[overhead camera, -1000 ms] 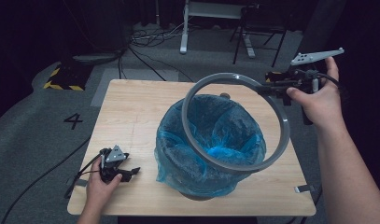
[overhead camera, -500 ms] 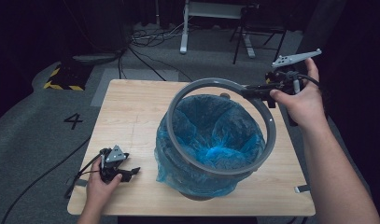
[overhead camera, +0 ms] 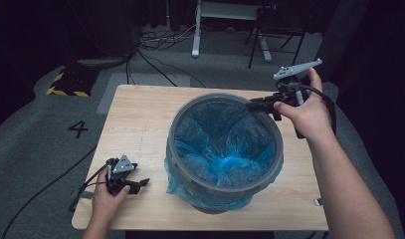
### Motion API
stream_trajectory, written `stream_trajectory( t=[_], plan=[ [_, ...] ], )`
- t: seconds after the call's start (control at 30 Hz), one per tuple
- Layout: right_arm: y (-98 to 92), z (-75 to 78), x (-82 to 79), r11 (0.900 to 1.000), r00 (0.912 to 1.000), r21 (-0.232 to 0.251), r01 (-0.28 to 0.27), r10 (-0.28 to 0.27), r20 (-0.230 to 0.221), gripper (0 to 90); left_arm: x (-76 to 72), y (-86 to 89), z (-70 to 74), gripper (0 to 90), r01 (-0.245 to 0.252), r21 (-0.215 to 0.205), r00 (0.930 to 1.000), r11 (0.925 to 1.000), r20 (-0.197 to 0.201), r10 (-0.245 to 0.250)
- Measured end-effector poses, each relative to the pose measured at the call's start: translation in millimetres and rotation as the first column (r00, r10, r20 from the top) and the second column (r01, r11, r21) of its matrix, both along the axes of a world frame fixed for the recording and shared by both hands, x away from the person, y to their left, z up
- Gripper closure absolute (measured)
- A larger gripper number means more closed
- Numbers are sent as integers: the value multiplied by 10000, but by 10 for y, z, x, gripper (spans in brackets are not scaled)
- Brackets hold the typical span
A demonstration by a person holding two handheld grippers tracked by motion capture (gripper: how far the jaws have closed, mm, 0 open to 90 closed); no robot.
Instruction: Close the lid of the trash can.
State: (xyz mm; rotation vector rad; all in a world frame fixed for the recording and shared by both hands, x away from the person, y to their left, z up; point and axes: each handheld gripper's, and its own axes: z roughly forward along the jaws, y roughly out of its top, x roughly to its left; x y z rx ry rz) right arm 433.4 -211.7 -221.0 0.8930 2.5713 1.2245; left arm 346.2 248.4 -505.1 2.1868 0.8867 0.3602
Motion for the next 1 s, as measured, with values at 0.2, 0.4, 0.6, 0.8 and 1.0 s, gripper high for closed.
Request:
stream_trajectory(
  t=[0.2, 0.4, 0.6, 0.8, 1.0],
  plan=[
    [50, -71, 2, 9991, 9999, -407, -117, 118, 10, 791, 0, 0, 0, 249, -4, 0, 10000, 10000, 1, 4],
    [33, -60, 25, 9978, 9998, -659, 29, -15, 213, 791, 0, 0, 0, 249, -5, -3, 10000, 10000, -2, 5],
    [62, -84, 69, 9952, 9995, -972, 130, -103, 292, 788, 1, 0, 0, 249, 5, -7, 10000, 10000, 0, -5],
    [92, -94, 66, 9937, 9991, -1114, 116, -69, 427, 787, 1, 0, 0, 249, 8, -3, 10000, 10000, 3, -8],
    [106, -82, 50, 9903, 9986, -1381, 162, -91, 520, 787, 3, 1, 0, 249, 19, 3, 10000, 10000, 0, -19]
  ],
)
